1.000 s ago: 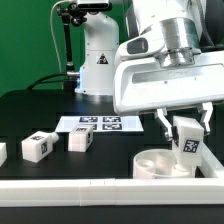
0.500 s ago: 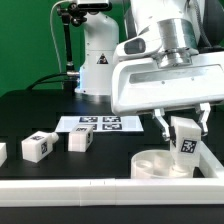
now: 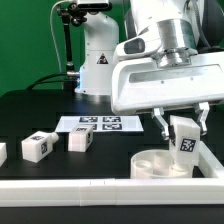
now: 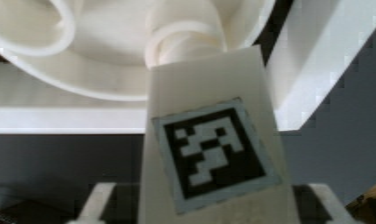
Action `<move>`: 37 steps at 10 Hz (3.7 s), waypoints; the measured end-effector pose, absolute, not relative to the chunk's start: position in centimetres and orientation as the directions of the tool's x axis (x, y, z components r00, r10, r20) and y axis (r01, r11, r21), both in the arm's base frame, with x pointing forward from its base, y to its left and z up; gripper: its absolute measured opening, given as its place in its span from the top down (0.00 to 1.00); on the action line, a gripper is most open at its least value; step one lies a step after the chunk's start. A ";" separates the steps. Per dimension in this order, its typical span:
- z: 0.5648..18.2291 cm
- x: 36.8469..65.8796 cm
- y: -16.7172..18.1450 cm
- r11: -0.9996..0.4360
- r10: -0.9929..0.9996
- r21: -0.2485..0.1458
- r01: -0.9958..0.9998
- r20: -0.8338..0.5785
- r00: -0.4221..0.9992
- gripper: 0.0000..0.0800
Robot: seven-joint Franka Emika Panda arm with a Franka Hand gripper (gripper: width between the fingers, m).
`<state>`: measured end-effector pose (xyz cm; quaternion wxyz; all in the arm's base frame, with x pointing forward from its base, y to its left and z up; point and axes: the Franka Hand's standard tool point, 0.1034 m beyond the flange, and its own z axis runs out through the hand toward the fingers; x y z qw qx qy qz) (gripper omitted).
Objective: Assemble stool
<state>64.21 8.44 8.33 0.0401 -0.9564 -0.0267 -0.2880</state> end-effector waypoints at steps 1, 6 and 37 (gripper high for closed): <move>8.3 64.2 8.4 -0.995 0.028 -0.061 0.074 0.553 0.833 0.59; 8.3 63.6 8.1 -0.996 0.019 -0.060 0.065 0.574 0.819 0.59; 11.5 64.7 8.7 -0.995 0.008 -0.073 0.064 0.596 0.803 0.19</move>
Offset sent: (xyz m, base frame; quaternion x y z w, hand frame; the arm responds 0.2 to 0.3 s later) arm -0.0086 -0.0110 -0.0031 0.0235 -0.0260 0.0494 0.9982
